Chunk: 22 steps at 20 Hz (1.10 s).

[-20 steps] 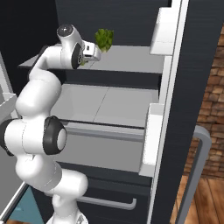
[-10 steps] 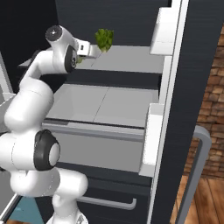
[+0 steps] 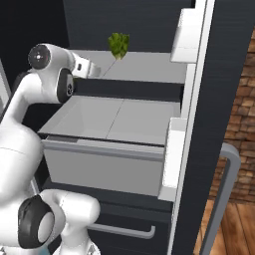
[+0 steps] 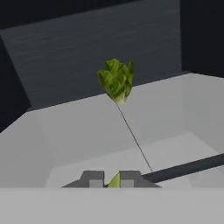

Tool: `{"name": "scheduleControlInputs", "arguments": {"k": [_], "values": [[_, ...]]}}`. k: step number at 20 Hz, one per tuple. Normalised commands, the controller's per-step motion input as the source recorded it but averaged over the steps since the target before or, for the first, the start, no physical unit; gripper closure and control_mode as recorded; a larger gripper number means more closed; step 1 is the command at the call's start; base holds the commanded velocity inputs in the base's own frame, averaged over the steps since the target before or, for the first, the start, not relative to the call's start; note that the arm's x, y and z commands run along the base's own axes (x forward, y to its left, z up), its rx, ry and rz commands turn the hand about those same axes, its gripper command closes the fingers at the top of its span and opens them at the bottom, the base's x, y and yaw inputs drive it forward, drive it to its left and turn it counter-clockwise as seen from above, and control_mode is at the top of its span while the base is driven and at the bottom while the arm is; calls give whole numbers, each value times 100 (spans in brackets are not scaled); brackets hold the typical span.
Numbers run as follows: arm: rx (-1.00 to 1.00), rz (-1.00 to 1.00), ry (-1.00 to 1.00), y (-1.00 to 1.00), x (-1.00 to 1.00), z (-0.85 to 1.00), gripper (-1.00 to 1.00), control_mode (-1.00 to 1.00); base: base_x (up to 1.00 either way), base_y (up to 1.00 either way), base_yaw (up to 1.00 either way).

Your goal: Take the lemon wedge from the fridge and place it on the plate with fish on the dining counter.

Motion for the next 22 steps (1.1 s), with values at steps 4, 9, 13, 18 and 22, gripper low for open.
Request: {"name": "scheduleControlInputs", "arguments": {"k": [4,9,13,18,22], "values": [[17,-3,2,0,-100,26,100,-100,0,0,0],[11,-2,10,0,-100,3,100,-100,0,0,0],[0,0,0,0,0,0,100,100,-100,0,25],[0,0,0,0,0,0,100,100,-100,-1,43],[0,0,0,0,0,0,100,100,-94,-7,59]]}}
